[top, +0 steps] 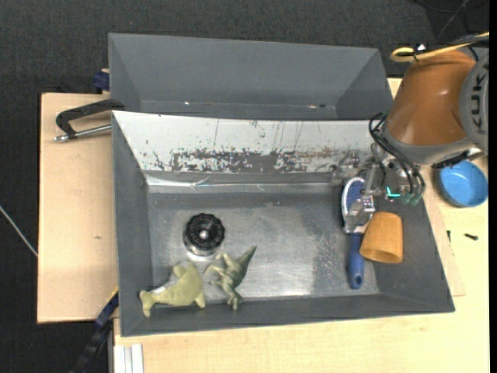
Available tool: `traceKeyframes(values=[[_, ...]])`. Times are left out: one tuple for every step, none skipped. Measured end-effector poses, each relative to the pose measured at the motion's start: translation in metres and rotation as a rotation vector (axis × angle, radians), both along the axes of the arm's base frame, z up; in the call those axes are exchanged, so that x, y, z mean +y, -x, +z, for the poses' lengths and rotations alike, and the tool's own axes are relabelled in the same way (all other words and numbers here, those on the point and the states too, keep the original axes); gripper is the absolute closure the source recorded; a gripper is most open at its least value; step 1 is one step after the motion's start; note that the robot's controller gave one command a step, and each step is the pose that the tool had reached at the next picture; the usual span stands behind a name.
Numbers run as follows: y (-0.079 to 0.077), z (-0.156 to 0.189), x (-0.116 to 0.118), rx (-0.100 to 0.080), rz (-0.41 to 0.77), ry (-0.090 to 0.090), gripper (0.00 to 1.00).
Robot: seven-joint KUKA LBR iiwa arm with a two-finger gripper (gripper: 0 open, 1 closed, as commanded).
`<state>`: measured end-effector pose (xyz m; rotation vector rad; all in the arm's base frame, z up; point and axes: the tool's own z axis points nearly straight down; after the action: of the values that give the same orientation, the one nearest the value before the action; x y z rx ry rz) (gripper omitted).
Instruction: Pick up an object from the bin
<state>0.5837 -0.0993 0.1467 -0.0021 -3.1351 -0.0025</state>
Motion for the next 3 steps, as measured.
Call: traceKeyframes(values=[[0.024,-0.072,-0.04,-0.017,-0.3,-0.021,0.0],[0.078,-0.037,0.008,-0.065,-0.021,0.004,0.0],[0.077,-0.046,-0.001,-0.013,0.567,0.001,0.0]])
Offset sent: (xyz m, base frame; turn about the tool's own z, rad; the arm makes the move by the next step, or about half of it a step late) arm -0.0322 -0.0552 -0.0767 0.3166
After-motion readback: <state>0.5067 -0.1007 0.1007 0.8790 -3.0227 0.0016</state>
